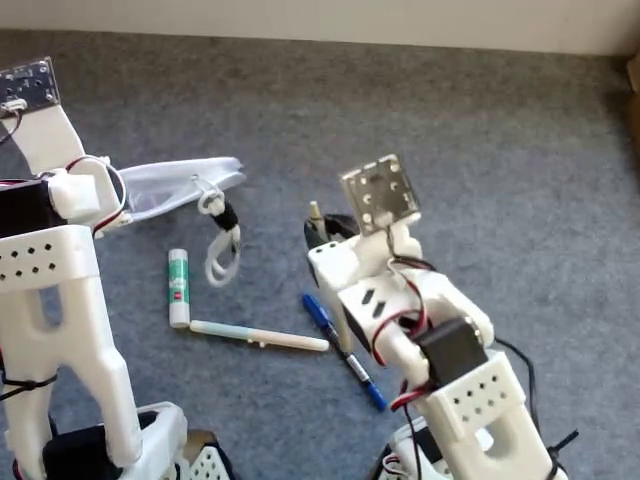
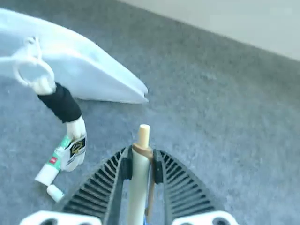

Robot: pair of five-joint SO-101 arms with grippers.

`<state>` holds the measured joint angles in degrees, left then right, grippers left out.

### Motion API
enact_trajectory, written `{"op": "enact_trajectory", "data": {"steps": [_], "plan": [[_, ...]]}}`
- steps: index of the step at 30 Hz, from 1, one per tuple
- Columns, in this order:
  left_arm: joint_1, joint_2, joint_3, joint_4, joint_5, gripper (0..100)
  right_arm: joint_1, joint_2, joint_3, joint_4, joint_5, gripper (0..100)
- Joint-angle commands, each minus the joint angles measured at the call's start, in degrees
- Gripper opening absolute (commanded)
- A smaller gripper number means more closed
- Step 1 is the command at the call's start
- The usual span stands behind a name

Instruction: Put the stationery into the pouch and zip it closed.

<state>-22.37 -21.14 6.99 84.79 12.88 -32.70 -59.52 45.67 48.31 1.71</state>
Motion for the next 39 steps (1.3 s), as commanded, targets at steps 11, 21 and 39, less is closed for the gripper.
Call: {"op": "enact_trajectory", "data": {"steps": [11,21,39], "plan": [[0.75,1.01,1.01,-0.62,0.53,1,-4.79,-10.15,0.66,-3.47,-0.53,0.5],[0.57,1.01,1.01,-0.53,0.53,1,-13.67,-15.16,0.4,-4.7,-0.53,0.5],[0.57,1.01,2.51,-0.88,0.44,1,-14.02,-17.45,6.2,-30.9,-0.09,0.5]]}}
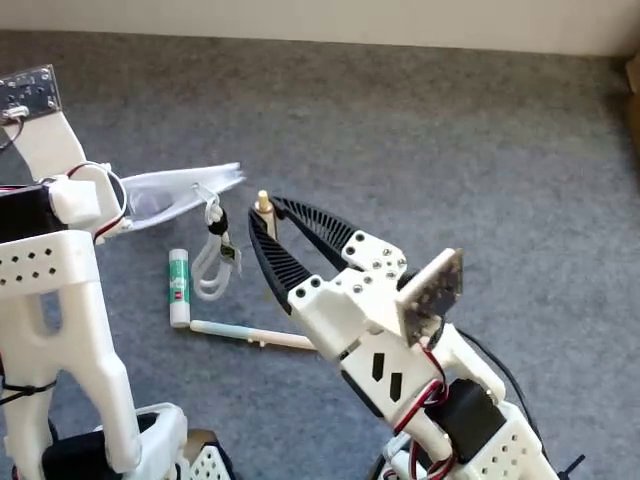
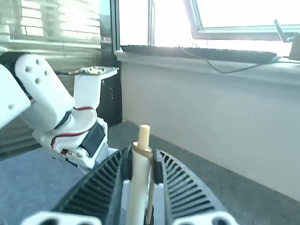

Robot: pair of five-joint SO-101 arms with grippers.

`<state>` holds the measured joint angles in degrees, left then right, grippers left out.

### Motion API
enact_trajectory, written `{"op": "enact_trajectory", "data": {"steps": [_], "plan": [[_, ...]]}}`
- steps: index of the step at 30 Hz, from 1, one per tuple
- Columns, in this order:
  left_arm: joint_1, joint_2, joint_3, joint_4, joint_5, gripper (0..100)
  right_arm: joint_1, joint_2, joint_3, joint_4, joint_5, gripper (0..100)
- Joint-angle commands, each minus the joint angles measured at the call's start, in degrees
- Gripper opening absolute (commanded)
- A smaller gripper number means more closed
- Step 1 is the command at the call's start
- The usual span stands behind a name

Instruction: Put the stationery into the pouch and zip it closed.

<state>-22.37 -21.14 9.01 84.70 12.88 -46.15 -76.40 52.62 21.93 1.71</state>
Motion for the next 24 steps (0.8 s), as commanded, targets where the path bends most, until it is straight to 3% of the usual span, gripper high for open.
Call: {"op": "enact_trajectory", "data": {"steps": [1,10,17,24], "plan": [[0.57,1.01,0.48,-0.79,0.44,1,-0.57,-0.57,-0.75,-5.49,-0.09,0.5],[0.57,1.01,0.4,-0.7,0.44,1,-0.57,-0.04,-1.01,-12.35,-0.09,0.5],[0.57,1.01,0.13,-0.62,0.44,1,-0.66,8.48,-5.67,-14.73,-0.09,0.5],[0.57,1.01,0.31,-0.7,0.44,1,-5.93,14.73,-12.79,-14.73,0.0,0.5]]}}
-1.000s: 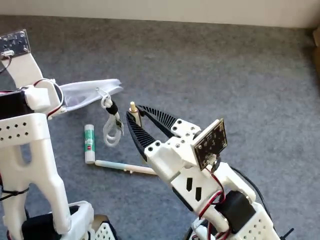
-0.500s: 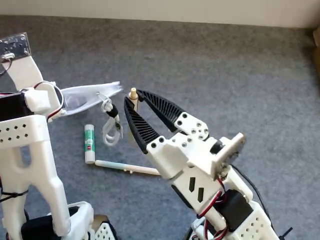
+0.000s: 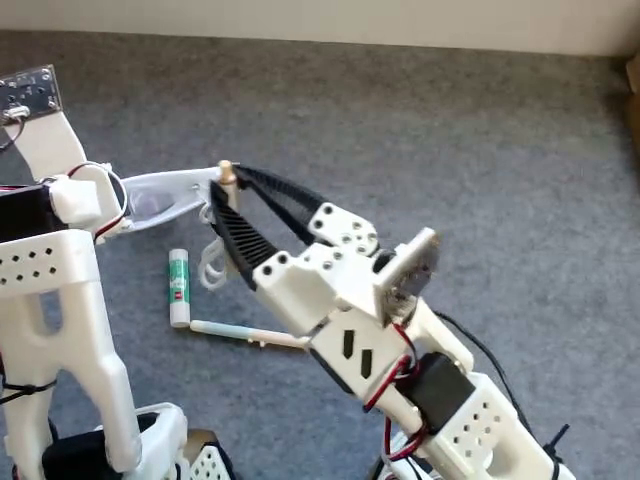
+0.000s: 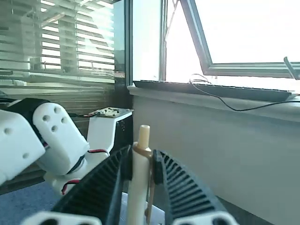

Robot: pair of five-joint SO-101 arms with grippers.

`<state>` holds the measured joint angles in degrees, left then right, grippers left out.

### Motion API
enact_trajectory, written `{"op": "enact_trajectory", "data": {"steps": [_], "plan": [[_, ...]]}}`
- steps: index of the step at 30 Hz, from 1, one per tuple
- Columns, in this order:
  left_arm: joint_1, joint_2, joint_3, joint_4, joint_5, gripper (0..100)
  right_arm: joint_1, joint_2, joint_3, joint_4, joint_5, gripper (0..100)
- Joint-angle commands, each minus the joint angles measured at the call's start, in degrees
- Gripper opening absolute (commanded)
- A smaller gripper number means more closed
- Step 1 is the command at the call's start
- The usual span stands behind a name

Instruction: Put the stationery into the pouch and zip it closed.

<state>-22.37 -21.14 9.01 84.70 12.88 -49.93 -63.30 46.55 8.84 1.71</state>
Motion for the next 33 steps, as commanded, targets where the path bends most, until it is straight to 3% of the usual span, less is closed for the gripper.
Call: {"op": "enact_trajectory", "data": {"steps": [1,11,15,19,33], "plan": [[0.57,1.01,0.31,-0.7,0.44,1,-2.42,2.42,-8.31,-1.63,0.0,0.5],[0.57,1.01,0.13,-0.88,0.44,1,-3.3,17.19,-24.84,-1.71,0.0,0.5],[0.57,1.01,0.13,-0.88,0.44,1,-3.21,23.52,-28.18,-9.8,0.0,0.5],[0.57,1.01,0.22,-0.88,0.44,1,-3.03,29.14,-28.18,-18.42,0.0,0.5],[0.57,1.01,0.4,-0.88,0.26,1,1.8,37.23,-24.4,-19.12,0.0,0.5]]}}
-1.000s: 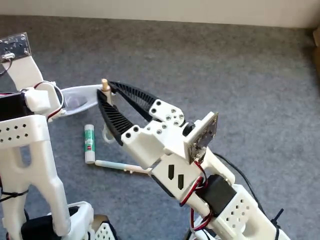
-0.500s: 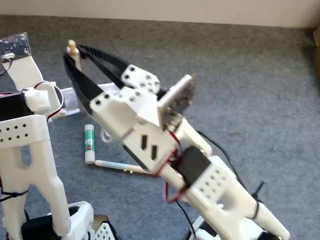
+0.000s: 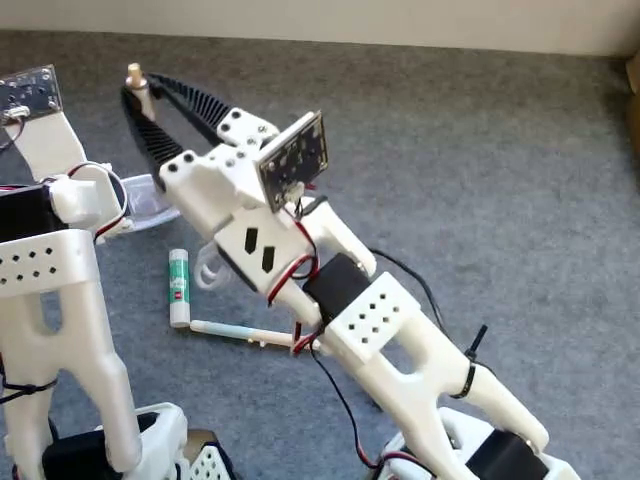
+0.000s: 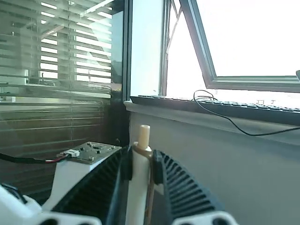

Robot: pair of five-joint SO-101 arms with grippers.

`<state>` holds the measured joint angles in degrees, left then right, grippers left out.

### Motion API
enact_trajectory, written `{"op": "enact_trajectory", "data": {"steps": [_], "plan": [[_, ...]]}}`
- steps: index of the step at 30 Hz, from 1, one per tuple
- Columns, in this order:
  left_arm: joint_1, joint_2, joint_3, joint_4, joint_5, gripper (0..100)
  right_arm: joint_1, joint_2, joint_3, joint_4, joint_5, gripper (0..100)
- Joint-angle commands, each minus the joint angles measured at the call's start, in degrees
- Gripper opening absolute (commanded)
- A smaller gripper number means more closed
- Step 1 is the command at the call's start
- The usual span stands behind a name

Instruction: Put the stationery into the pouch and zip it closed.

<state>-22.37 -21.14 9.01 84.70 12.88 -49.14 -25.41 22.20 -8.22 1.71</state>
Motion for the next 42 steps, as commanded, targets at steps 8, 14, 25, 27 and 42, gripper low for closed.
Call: {"op": "enact_trajectory", "data": {"steps": [8,14,25,27,42], "plan": [[0.57,1.01,0.48,-0.88,0.26,1,1.19,-0.92,7.34,-2.07,0.0,0.5],[0.57,1.01,0.48,-0.88,0.26,1,1.19,-1.01,13.58,-2.07,5.27,0.5],[0.57,1.01,0.4,-0.88,0.26,1,-4.62,-14.73,29.49,-1.63,21.63,0.5],[0.66,1.01,0.4,-0.88,0.26,1,-5.14,-15.25,31.43,-1.63,23.3,0.5],[0.84,1.01,0.13,-0.88,0.35,1,-5.23,-15.25,32.31,3.82,23.65,0.7]]}}
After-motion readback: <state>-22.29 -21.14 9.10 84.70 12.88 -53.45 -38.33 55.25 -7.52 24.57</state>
